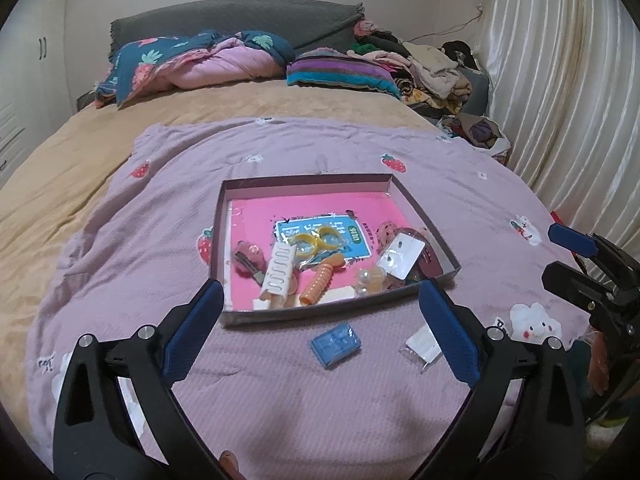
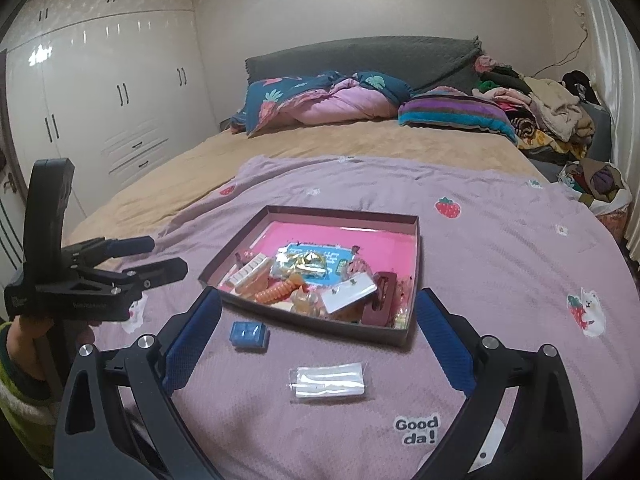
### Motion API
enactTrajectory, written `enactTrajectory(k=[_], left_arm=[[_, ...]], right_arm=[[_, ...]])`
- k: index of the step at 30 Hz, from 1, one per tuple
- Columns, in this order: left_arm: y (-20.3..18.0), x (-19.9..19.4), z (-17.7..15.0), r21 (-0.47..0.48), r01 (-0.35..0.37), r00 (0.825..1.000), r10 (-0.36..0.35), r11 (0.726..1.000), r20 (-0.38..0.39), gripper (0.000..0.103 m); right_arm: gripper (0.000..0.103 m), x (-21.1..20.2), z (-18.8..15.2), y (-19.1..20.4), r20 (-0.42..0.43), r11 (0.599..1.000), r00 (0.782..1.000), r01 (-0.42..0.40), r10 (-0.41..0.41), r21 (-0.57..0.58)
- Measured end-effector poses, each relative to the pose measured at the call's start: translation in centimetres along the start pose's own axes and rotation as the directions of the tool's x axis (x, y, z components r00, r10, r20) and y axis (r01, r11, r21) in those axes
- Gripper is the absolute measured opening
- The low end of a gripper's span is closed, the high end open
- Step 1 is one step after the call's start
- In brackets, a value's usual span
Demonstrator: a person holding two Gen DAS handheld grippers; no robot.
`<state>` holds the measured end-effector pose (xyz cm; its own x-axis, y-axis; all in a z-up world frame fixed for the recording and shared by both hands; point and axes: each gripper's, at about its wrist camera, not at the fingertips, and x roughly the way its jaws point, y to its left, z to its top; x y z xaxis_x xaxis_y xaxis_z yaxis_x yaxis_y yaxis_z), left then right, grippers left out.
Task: Organize jewelry
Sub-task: 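Withdraw both tools from the box toward the last items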
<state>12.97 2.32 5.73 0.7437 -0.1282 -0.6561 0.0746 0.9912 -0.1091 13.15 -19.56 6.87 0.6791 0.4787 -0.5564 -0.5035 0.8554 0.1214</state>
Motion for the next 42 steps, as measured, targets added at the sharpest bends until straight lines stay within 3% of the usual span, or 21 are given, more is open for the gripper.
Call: enactTrajectory(k=[10,24,42], left_arm=[[0.5,-0.1,-2.2,0.012,-0.026,0.999,0.026,1.000,-0.036,0.092],[1.9,2.2,-5.5,0.018,-0.080,0.989,0.082,0.997,-0.125,0.092],[1.6,6.9,-8.0,0.059,-0.050,0.967,0.063,0.997,-0.247,0.092]], right_arm=[[0.097,0.5,-2.3,0.8,-0.049,1.000,0.999,-0.001,0.000,-0.016],[0.097,4.3,-5.7,1.1,-0.154,0.999,0.988,0.016,-0.023,-0.049],[0.097,12.4,-9.3,0.2,-0.318,0.993,0.944,0.059,-0.088,-0.102]])
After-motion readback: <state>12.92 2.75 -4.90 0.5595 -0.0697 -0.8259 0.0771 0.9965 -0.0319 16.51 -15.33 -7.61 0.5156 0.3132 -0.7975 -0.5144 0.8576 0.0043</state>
